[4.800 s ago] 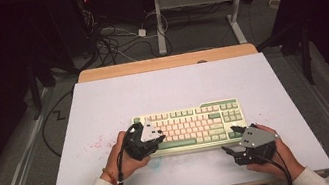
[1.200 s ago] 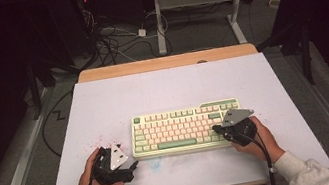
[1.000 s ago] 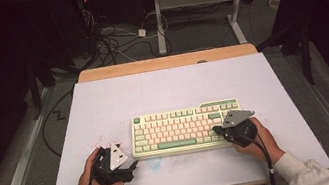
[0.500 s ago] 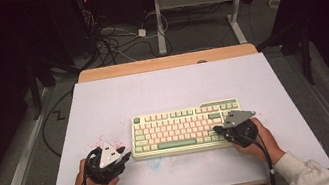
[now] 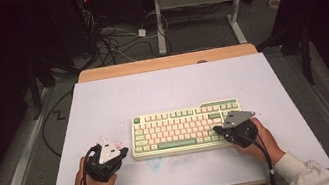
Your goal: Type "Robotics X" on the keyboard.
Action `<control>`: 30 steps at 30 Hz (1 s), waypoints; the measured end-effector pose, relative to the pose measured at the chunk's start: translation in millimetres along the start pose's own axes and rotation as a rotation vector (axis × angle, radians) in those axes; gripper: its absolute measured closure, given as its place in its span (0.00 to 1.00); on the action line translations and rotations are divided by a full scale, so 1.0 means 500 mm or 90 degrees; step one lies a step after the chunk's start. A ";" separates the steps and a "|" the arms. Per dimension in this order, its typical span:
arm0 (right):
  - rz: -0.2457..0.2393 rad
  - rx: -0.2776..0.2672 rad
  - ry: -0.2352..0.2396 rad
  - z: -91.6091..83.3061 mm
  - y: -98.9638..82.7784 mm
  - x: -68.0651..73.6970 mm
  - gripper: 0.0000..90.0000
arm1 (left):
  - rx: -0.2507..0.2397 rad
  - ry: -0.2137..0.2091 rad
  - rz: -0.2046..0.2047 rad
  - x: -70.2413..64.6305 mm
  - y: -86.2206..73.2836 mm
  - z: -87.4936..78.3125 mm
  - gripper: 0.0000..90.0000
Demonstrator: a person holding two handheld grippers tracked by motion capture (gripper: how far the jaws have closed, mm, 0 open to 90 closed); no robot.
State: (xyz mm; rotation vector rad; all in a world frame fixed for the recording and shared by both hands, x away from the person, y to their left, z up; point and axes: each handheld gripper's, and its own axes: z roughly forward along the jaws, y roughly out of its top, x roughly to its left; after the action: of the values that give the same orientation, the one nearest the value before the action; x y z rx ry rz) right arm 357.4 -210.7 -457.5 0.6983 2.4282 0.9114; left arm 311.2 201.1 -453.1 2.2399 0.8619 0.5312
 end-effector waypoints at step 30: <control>-0.002 -0.001 -0.003 0.001 0.000 0.001 1.00 | 0.031 -0.057 0.075 -0.037 0.120 0.081 0.95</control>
State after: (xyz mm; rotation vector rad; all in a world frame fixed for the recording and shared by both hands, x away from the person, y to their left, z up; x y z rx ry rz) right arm 357.4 -210.3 -457.9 0.6955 2.4241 0.9087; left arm 347.2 137.0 -440.9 2.3498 0.7079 0.4637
